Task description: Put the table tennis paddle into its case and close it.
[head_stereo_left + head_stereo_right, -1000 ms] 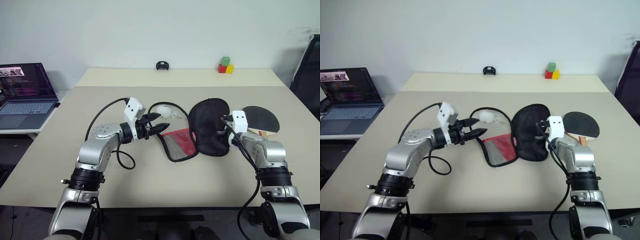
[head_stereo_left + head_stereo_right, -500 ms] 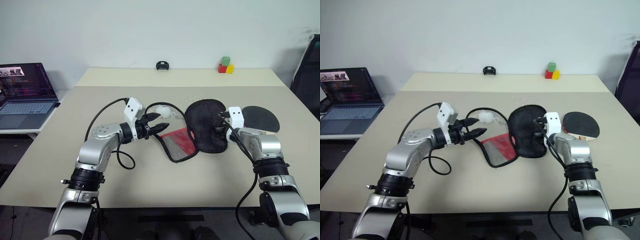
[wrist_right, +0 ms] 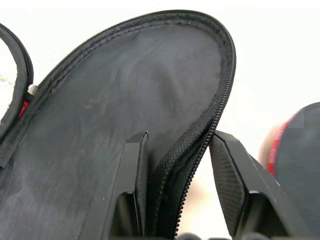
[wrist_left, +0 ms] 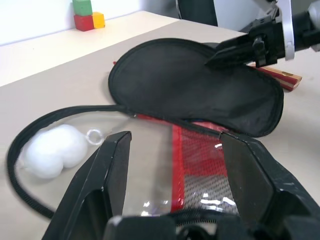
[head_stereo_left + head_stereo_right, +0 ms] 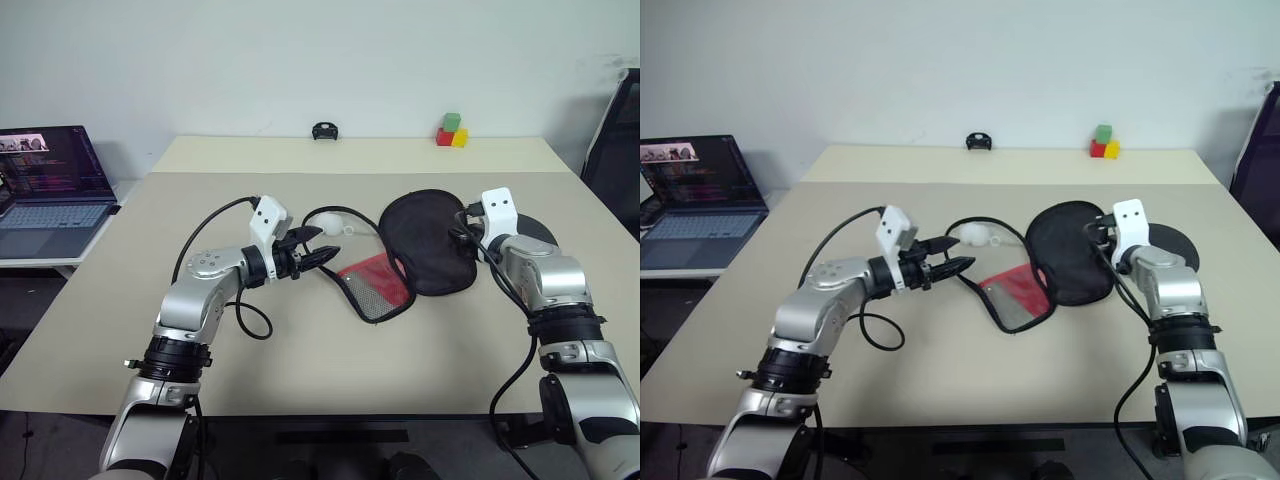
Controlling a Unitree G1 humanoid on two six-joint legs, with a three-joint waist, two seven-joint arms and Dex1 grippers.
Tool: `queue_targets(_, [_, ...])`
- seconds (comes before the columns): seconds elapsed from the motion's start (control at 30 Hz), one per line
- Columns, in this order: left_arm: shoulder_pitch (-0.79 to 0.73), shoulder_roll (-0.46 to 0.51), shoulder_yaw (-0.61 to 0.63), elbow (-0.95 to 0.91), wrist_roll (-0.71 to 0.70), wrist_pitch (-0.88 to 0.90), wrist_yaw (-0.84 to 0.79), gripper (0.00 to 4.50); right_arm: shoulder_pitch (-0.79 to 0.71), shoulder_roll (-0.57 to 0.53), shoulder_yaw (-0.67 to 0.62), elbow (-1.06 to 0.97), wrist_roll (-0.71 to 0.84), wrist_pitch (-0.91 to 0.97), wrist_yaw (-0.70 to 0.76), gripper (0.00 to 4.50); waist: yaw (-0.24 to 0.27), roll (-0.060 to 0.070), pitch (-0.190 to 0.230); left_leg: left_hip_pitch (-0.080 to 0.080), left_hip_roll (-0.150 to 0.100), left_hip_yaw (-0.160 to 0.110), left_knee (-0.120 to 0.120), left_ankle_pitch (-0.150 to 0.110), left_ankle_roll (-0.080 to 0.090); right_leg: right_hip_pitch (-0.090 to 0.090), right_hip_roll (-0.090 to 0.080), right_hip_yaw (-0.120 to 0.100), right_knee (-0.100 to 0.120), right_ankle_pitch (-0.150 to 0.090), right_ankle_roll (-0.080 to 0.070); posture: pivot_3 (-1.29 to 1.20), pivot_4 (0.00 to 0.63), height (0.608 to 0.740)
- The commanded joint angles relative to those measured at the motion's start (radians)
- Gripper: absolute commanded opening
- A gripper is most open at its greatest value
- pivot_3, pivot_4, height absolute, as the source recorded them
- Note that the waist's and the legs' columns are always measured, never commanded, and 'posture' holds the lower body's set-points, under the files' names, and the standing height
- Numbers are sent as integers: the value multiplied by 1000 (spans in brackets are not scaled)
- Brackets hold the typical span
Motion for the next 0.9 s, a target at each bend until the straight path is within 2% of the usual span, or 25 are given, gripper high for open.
queue_targets(0.03, [-23, -4, 8, -14, 1, -27, -7, 3064, -3, -33, -29, -84, 25, 29, 27, 1906, 0, 0, 0, 0, 0, 0, 0, 0, 0, 0, 0, 0, 0, 0, 0, 0, 150, 740])
queue_targets(0.23, [-30, -9, 5, -3, 4, -36, -11, 3064, 51, -10, -32, -150, 65, 108, 52, 1906, 0, 0, 0, 0, 0, 0, 0, 0, 0, 0, 0, 0, 0, 0, 0, 0, 150, 740])
queue_targets(0.33, [-30, -8, 6, -2, 6, -37, -13, 3064, 65, 1, -47, -165, 65, 100, 30, 2501, 0, 0, 0, 0, 0, 0, 0, 0, 0, 0, 0, 0, 0, 0, 0, 0, 150, 740])
queue_targets(0.53, [-25, -3, 15, -11, 4, -33, -13, 3064, 95, -54, -98, -248, 82, 127, 19, 4487, 3, 0, 0, 0, 0, 0, 0, 0, 0, 0, 0, 0, 0, 0, 0, 0, 150, 740])
queue_targets(0.7, [-27, -5, 11, -29, 0, -30, -19, 3064, 182, -108, -167, -350, 69, 162, -40, 4487, 4, 0, 0, 0, 0, 0, 0, 0, 0, 0, 0, 0, 0, 0, 0, 0, 150, 740])
queue_targets(0.9, [-70, -16, -16, -31, 2, -32, -44, 3064, 302, -140, -273, -380, 51, 186, -131, 4487, 5, 0, 0, 0, 0, 0, 0, 0, 1, 1, 0, 0, 0, 0, 0, 0, 150, 740])
